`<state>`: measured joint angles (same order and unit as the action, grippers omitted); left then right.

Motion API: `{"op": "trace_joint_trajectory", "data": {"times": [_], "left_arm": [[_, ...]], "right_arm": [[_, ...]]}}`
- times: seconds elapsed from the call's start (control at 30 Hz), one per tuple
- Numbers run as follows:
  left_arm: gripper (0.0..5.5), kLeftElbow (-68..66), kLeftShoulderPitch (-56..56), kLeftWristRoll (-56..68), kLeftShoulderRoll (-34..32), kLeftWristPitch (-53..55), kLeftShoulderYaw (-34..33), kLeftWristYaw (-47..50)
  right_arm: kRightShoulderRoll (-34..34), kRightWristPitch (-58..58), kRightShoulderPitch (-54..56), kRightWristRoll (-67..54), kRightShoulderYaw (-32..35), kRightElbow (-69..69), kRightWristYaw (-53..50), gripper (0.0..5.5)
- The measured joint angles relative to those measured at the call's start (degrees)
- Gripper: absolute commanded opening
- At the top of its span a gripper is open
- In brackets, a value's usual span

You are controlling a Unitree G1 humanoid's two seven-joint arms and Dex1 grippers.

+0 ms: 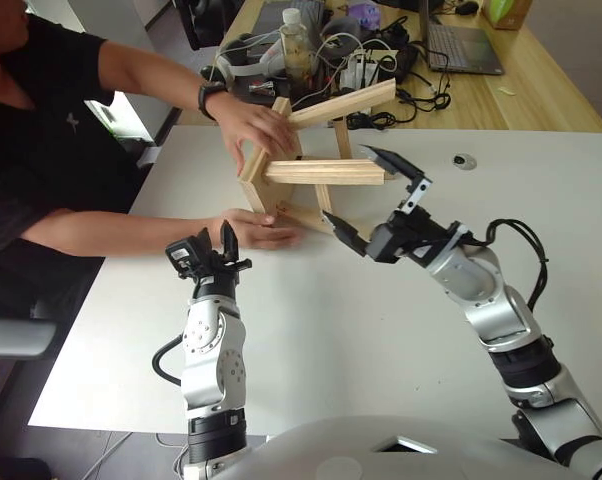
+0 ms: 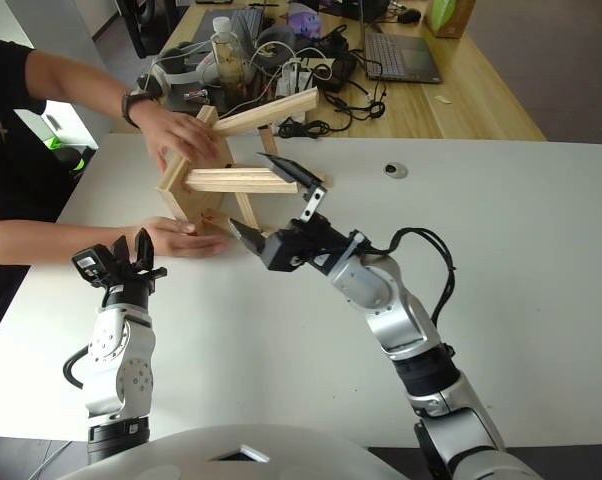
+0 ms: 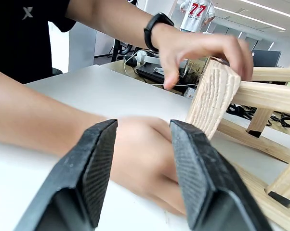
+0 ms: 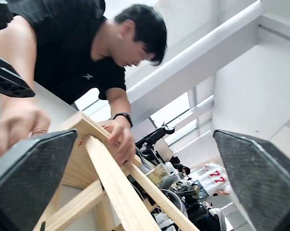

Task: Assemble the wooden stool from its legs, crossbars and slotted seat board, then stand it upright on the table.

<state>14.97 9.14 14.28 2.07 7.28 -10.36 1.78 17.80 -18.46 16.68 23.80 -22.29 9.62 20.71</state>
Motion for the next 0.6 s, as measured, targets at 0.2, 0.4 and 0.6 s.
{"op": "trace_joint_trajectory", "data": {"times": [0.2,0.4,0.6], "left_arm": [[2.03,-0.59,-0.76,0.21,-0.02,0.0,-0.37,-0.18],[2.03,-0.67,-1.1,0.21,0.02,0.01,-0.24,-0.45],[2.03,-0.46,-0.69,0.21,0.15,0.08,-0.11,-0.47]], "right_arm": [[-1.42,2.4,8.72,13.48,-5.89,-11.25,-1.34,5.35],[-7.42,5.41,16.14,21.08,-10.34,-21.91,-5.3,5.35],[-11.53,10.94,20.74,17.35,-6.44,-27.66,-7.16,5.35]]}}
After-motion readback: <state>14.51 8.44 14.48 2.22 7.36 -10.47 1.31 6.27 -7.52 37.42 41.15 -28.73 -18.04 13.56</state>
